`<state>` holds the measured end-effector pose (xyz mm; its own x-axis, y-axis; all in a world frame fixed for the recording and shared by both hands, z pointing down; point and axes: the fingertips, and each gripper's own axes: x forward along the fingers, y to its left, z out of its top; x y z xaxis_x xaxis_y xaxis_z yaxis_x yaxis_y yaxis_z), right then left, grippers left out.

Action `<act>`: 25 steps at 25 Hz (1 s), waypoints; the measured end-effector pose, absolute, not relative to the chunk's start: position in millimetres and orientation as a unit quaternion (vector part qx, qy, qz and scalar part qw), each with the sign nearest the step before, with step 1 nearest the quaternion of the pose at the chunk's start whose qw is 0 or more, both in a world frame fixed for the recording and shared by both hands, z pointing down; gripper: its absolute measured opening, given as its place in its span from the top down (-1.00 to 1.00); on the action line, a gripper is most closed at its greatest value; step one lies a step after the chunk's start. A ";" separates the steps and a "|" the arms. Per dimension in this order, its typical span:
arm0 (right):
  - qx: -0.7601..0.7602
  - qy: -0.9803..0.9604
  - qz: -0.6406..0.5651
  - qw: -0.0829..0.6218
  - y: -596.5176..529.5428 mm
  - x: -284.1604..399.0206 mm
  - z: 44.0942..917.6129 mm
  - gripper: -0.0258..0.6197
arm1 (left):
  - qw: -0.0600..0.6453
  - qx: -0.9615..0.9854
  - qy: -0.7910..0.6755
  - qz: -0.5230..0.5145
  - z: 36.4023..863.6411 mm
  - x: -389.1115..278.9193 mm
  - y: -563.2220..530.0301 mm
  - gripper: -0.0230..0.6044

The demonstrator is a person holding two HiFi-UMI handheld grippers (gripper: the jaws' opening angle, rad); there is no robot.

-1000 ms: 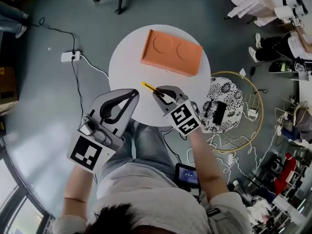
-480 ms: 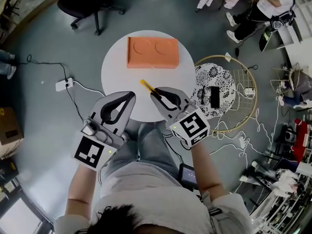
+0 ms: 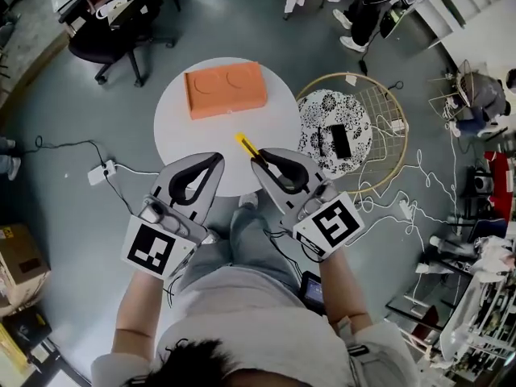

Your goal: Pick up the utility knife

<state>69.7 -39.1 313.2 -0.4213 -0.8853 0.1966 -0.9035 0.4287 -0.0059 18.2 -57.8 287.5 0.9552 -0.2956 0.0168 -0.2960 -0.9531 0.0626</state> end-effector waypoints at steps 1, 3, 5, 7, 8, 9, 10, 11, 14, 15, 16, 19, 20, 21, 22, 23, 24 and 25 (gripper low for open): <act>0.535 -0.840 0.052 0.078 -32.7 70.2 309.0 0.72 | 0.030 0.989 -0.147 0.002 286.0 19.1 -53.0 0.89; 0.541 -0.837 0.046 0.068 -22.3 69.3 301.6 0.72 | 0.027 0.989 -0.143 0.001 283.4 18.8 -45.5 0.89; 0.545 -0.835 0.043 0.058 -14.5 66.8 295.7 0.72 | 0.024 0.990 -0.139 0.002 281.8 16.7 -40.2 0.89; 0.547 -0.835 0.040 0.046 -8.5 64.2 290.6 0.72 | 0.021 0.990 -0.137 0.003 281.0 14.4 -36.0 0.89; 0.548 -0.834 0.039 0.042 -5.7 63.0 288.5 0.72 | 0.020 0.990 -0.137 0.003 280.5 13.3 -33.9 0.89; 0.549 -0.834 0.037 0.038 -3.0 61.9 286.7 0.72 | 0.018 0.990 -0.137 0.002 280.1 12.2 -31.6 0.89; 0.550 -0.833 0.034 0.035 -0.3 60.9 285.1 0.71 | 0.017 0.990 -0.137 0.002 279.7 11.3 -29.2 0.89; 0.551 -0.833 0.031 0.033 2.4 59.9 283.6 0.72 | 0.016 0.990 -0.138 0.002 279.3 10.7 -26.6 0.89; 0.549 -0.835 0.020 0.027 9.6 55.9 279.2 0.71 | 0.010 0.990 -0.139 0.001 277.0 8.4 -19.0 0.89; 0.547 -0.837 0.017 0.024 11.3 53.6 277.7 0.71 | 0.008 0.990 -0.140 0.001 276.0 6.6 -17.2 0.89; 0.546 -0.838 0.015 0.021 12.6 50.9 276.1 0.71 | 0.006 0.990 -0.141 0.001 275.1 4.0 -15.7 0.89; 0.543 -0.840 0.007 0.018 15.2 42.3 272.4 0.71 | 0.004 0.989 -0.145 0.000 273.2 -4.6 -12.6 0.89; 0.542 -0.840 0.005 0.018 15.8 40.4 270.9 0.71 | 0.003 0.989 -0.146 -0.001 272.3 -6.3 -11.6 0.89; 0.541 -0.841 0.003 0.017 16.6 39.2 269.0 0.71 | 0.002 0.989 -0.147 -0.002 270.9 -7.3 -10.5 0.89; 0.540 -0.842 0.000 0.015 17.7 38.3 266.8 0.71 | 0.000 0.989 -0.148 -0.003 269.3 -7.8 -9.0 0.89; 0.539 -0.842 -0.002 0.014 19.1 37.4 264.7 0.71 | -0.002 0.989 -0.148 -0.005 267.5 -8.2 -7.0 0.89; 0.538 -0.843 -0.005 0.013 20.8 36.1 263.0 0.71 | -0.003 0.989 -0.148 -0.007 266.0 -8.8 -4.6 0.89; 0.537 -0.843 -0.007 0.013 22.7 34.5 261.7 0.71 | -0.004 0.989 -0.147 -0.009 264.7 -9.6 -2.0 0.89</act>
<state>34.5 22.7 261.7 -0.4228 -0.9061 0.0138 -0.9057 0.4230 0.0263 -9.6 -2.0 264.7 0.9563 -0.2917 -0.0190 -0.2918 -0.9565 -0.0062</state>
